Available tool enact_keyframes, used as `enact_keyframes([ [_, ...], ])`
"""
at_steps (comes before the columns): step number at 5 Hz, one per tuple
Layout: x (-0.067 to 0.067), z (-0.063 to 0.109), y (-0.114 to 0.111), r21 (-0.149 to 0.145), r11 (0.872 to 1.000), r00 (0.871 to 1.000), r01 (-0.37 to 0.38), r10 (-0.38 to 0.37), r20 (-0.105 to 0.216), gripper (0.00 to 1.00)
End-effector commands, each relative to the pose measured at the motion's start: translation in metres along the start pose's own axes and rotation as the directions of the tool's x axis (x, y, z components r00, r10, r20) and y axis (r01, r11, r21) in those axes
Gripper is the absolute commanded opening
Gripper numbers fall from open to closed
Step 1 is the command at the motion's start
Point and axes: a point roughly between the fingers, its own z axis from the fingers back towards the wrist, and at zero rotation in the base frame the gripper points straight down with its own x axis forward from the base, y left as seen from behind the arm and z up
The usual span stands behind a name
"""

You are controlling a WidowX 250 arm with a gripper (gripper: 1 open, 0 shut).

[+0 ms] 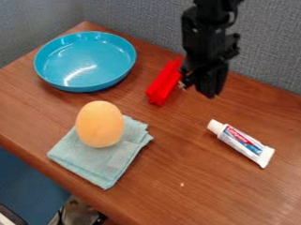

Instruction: Put the toothpaste on the blue plate

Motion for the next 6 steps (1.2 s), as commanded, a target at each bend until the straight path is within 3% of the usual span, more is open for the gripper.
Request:
enact_keyframes([
  [1,-0.020,-0.001,-0.004,-0.040,0.995,0.996,0.091,-0.090,0.028,0.00],
  [2,-0.035,0.000,-0.011,-0.036,0.997,0.997,0.072,-0.072,-0.025,0.00],
  [3,-0.028,0.006,-0.015,-0.060,0.998,0.998,0.015,-0.019,-0.054,0.00],
  [6,-0.036,-0.002,-0.015,-0.055,0.998,0.998,0.025,-0.028,-0.051,0.00],
])
